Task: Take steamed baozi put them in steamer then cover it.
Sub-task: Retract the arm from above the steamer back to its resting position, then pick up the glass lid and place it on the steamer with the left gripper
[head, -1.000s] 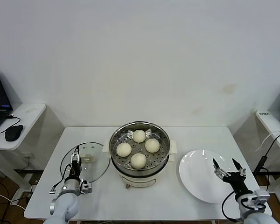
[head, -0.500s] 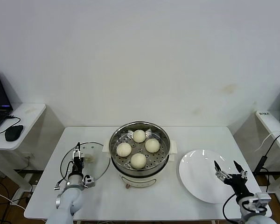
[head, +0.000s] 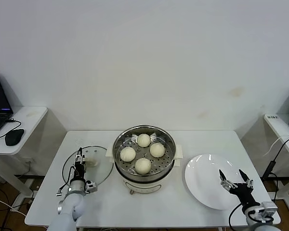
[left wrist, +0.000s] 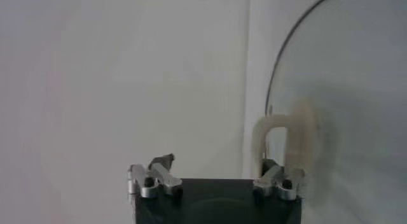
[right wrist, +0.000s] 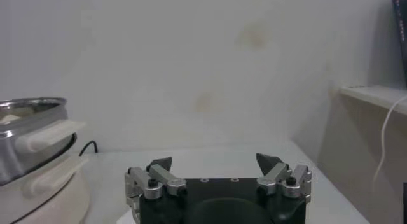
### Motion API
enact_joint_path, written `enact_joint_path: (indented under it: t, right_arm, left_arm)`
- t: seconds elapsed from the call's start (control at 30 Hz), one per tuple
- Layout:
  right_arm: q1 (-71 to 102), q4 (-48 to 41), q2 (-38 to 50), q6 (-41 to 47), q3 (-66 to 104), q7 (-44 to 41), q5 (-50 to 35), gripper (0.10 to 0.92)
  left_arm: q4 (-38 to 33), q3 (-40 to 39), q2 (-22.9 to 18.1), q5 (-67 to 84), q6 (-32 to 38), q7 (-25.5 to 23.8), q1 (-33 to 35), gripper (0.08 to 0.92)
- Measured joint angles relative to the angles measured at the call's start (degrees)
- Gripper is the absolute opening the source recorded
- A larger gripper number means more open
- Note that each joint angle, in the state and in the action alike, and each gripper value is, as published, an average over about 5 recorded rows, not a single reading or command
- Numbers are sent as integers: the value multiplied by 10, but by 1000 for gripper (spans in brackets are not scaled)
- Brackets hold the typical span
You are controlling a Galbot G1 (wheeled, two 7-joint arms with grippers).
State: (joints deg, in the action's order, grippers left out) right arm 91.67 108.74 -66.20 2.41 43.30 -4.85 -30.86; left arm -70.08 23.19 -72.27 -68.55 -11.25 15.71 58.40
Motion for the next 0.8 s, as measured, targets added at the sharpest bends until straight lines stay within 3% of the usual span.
enact_joint_path:
  t: [0.5,0.8]
  right_arm:
    - [13,2,0,-5,-10,-1,6,823]
    - [10,3,-9,-9,-17,-2,8,823]
  left_arm:
    - [12,5,10,9,27,18,12,162]
    - [-41,21,23,16,14,-4,37,133]
